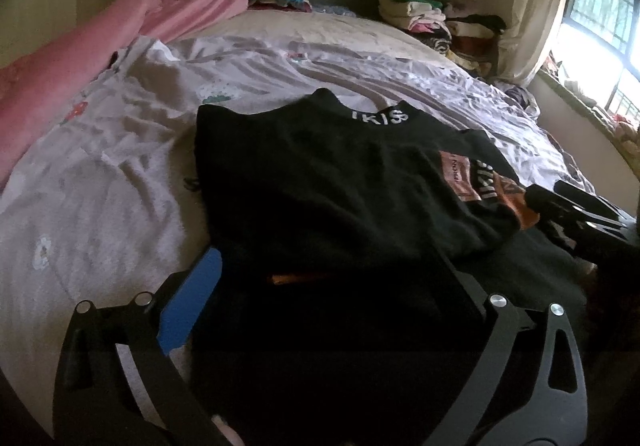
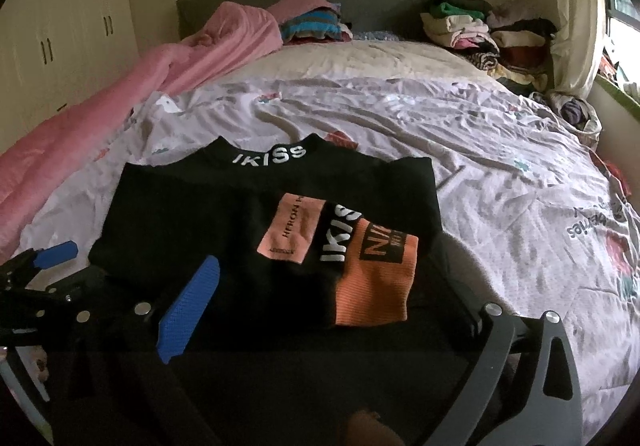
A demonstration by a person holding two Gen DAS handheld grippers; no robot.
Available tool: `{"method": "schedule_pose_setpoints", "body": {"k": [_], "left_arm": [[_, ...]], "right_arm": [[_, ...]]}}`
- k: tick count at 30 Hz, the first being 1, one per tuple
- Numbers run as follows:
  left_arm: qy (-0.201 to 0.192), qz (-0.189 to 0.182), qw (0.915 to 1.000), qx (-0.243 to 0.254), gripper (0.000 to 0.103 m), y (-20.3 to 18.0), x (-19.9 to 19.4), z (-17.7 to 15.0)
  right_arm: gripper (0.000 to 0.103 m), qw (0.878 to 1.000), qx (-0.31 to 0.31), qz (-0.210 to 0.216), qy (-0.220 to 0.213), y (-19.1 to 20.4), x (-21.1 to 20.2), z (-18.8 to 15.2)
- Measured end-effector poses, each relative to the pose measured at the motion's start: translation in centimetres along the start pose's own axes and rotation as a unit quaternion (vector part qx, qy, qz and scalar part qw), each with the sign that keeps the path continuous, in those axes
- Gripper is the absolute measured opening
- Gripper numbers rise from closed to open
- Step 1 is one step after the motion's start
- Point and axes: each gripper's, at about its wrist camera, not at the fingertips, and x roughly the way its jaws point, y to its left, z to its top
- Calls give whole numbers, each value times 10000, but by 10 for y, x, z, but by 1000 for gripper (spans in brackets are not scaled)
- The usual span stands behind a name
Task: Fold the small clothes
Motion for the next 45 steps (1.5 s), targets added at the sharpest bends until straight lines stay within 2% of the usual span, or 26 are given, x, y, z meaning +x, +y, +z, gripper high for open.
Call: {"method": "schedule_pose_setpoints", "body": {"k": [19,40,45], "left_arm": [[-182,165,9997,-68,93,2,-21,2],[-471,56,9987,-185,93,-5,-55,2],[-488,193,9985,-173,93,-5,-64,1]], "right_arm": [[98,9989,-208,23,-420,15,-36,3],[99,9966,-426,-83,-702,22,-73,4],[99,9961,-448,-83,-759,22,-83,4]]}}
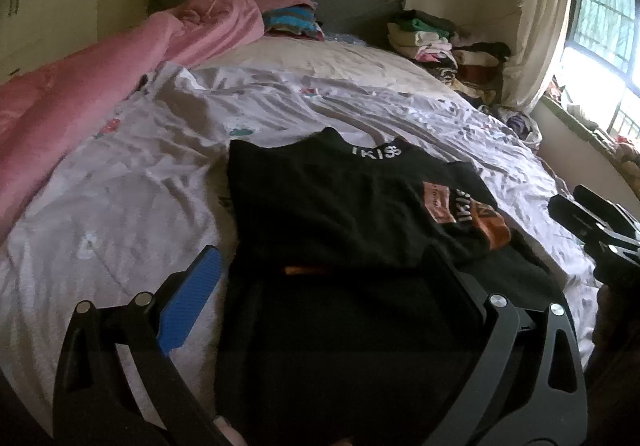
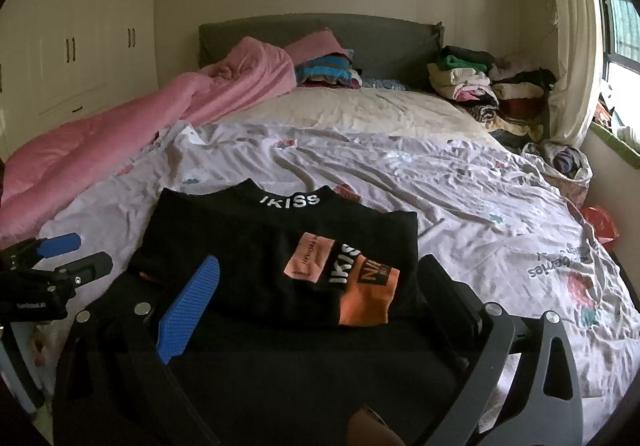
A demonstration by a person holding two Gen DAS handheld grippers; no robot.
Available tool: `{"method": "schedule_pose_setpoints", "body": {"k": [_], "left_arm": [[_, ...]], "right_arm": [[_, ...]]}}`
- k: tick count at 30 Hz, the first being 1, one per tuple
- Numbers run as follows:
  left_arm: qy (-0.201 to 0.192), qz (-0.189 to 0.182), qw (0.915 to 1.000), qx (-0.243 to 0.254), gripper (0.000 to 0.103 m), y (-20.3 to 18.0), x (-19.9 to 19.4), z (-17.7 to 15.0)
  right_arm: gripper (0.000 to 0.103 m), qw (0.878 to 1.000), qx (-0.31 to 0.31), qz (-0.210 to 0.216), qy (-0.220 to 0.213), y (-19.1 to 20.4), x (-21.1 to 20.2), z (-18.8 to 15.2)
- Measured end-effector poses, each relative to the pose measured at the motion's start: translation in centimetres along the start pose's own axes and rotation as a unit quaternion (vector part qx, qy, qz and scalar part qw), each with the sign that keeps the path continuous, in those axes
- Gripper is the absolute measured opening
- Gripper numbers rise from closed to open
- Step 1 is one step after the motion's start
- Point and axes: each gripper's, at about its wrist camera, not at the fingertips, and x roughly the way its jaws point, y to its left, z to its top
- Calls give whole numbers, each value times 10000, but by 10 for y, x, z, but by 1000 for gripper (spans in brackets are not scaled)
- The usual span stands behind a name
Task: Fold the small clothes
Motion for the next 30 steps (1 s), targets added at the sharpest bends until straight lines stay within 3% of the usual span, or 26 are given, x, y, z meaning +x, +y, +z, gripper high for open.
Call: {"method": "schedule_pose_setpoints", "body": {"k": [13,30], "left_arm": [[-110,-40,9999,14,93,-4,-26,-1],[-185,176,9996,141,93,-9,-49,-14]], "right_arm": [[99,9999,-49,40,-118,1,-18,1],[99,9998,0,73,-209,-7,-36,1]]}}
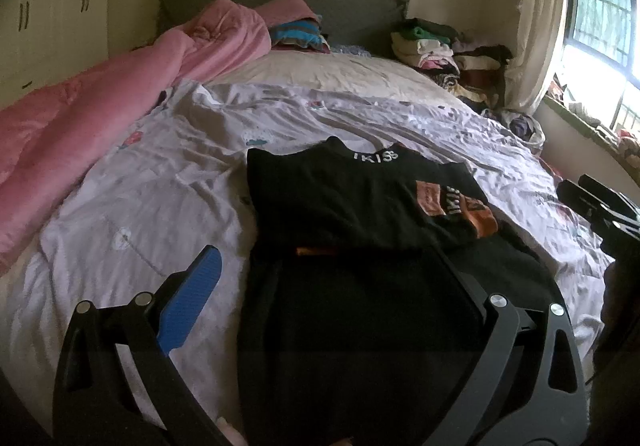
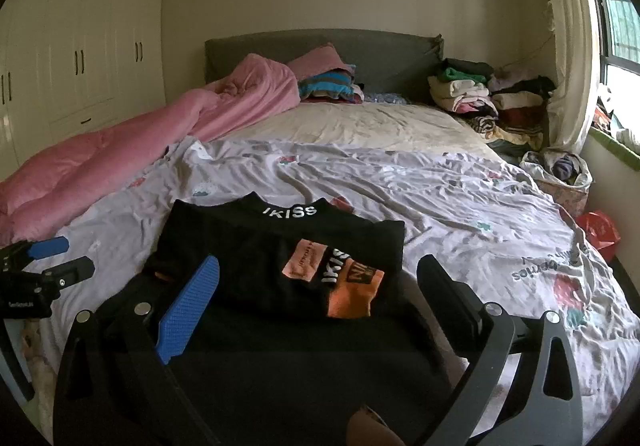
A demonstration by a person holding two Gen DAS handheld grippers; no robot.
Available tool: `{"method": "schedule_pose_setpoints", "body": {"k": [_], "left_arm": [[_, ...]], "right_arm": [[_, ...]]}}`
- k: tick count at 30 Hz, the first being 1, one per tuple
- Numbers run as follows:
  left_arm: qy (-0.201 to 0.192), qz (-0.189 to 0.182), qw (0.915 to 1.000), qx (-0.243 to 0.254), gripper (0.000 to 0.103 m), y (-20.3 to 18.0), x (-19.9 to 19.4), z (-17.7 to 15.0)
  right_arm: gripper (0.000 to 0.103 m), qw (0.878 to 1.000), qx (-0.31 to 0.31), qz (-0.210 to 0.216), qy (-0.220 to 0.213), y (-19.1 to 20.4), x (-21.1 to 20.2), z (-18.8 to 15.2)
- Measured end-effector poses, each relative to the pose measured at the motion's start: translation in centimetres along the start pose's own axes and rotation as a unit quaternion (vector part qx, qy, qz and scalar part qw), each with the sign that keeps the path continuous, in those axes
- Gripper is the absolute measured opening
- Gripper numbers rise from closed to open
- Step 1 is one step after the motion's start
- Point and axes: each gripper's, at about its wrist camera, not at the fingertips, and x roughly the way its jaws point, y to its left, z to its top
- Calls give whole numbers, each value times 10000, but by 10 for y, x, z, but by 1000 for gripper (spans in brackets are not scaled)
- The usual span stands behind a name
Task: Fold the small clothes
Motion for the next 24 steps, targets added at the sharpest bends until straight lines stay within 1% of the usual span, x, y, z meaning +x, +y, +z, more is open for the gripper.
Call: {"method": "schedule_pose_setpoints", "body": {"k": [13,24], "left_arm": [[88,82,9999,77,93,-9,-11,-13],[247,141,9995,128,93,-12,-12,-26]], "right_arm": [[99,9999,60,43,77,-14,-14,-17],[99,9996,58,20,261,-23,-18,-36]]}}
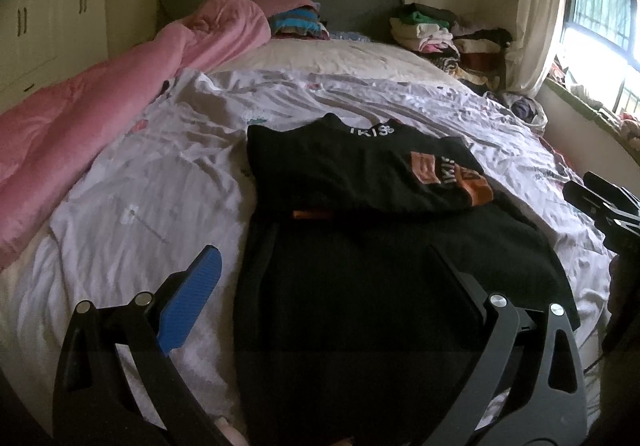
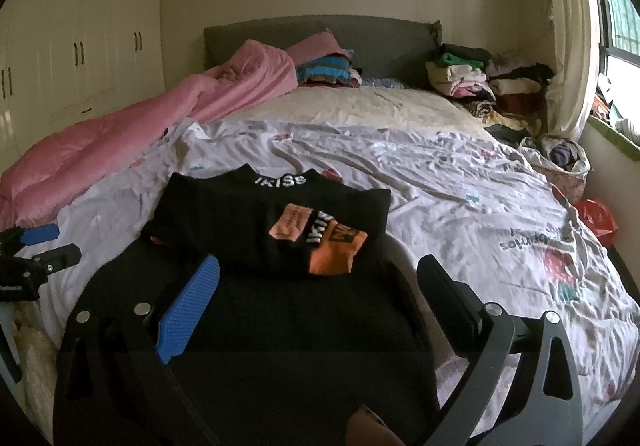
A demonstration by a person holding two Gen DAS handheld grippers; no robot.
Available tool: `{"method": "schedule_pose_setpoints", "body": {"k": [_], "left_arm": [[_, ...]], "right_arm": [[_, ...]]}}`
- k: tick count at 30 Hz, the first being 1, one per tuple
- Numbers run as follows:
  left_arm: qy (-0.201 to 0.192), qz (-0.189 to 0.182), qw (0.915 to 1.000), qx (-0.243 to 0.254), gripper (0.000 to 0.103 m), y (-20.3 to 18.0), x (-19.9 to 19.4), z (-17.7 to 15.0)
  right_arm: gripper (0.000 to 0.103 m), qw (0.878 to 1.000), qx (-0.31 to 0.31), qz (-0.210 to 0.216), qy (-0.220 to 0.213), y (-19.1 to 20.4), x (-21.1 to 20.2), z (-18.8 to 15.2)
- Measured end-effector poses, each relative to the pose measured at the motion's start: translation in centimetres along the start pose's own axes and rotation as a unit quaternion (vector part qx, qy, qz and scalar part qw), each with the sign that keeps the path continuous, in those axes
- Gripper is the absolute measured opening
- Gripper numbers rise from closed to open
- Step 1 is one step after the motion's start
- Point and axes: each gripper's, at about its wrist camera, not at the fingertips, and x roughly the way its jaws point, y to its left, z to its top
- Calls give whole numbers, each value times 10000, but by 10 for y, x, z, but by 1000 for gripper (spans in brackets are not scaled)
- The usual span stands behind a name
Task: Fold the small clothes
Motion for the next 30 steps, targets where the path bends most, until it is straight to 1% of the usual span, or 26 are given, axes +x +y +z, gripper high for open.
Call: {"method": "schedule_pose_setpoints", "body": {"k": [9,30], "left_arm": [[212,86,9997,-12,93,3,4,-12],[701,206,9968,-318,93,27,7,-42]], "right_arm": [[99,9998,-2,-46,195,-8,2,-16],[99,9986,-11,-54,530,-23,3,-42]]}}
